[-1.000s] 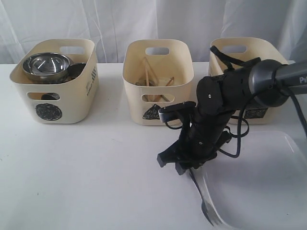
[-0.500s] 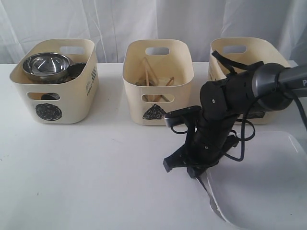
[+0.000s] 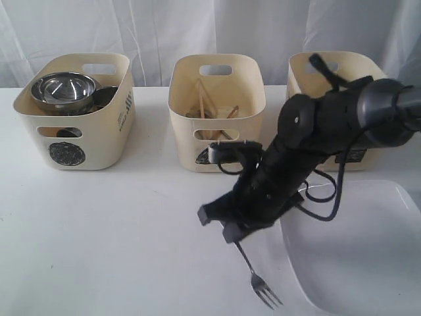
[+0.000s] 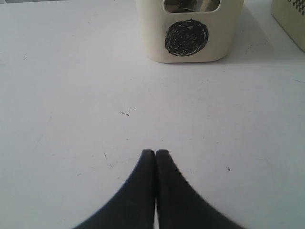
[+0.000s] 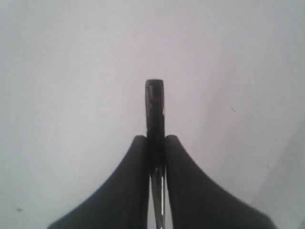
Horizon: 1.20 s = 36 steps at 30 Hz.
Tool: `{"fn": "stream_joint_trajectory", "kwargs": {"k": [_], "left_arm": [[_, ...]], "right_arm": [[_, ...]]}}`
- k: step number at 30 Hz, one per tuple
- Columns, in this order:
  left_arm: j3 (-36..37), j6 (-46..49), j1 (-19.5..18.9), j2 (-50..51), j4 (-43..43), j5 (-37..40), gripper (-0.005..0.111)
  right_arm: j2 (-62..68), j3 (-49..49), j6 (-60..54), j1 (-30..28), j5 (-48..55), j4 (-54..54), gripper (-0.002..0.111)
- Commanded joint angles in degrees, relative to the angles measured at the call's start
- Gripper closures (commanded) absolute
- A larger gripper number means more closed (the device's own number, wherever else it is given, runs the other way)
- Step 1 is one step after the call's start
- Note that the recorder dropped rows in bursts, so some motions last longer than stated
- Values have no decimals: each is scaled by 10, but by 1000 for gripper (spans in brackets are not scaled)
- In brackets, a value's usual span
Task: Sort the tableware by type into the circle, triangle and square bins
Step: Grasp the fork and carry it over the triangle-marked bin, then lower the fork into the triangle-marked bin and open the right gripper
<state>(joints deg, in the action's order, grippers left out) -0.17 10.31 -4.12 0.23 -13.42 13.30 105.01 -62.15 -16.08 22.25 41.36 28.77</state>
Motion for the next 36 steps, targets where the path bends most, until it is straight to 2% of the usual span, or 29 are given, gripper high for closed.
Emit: {"fn": "stream_joint_trajectory", "kwargs": {"k": [1, 6, 10, 18, 26, 36], "left_arm": [[2, 0, 3, -2, -3, 1, 107], [2, 0, 3, -2, -3, 1, 107], [2, 0, 3, -2, -3, 1, 107], [2, 0, 3, -2, -3, 1, 107], [2, 0, 3, -2, -3, 1, 107], [2, 0, 3, -2, -3, 1, 107]], "right_arm": [[-67, -13, -99, 0, -8, 94, 108], [-119, -13, -173, 0, -81, 164, 108], [-164, -13, -208, 0, -223, 220, 108], [-191, -13, -210, 0, -436, 233, 108], [-138, -18, -193, 0, -679, 228, 108], [2, -100, -166, 0, -730, 85, 108]]}}
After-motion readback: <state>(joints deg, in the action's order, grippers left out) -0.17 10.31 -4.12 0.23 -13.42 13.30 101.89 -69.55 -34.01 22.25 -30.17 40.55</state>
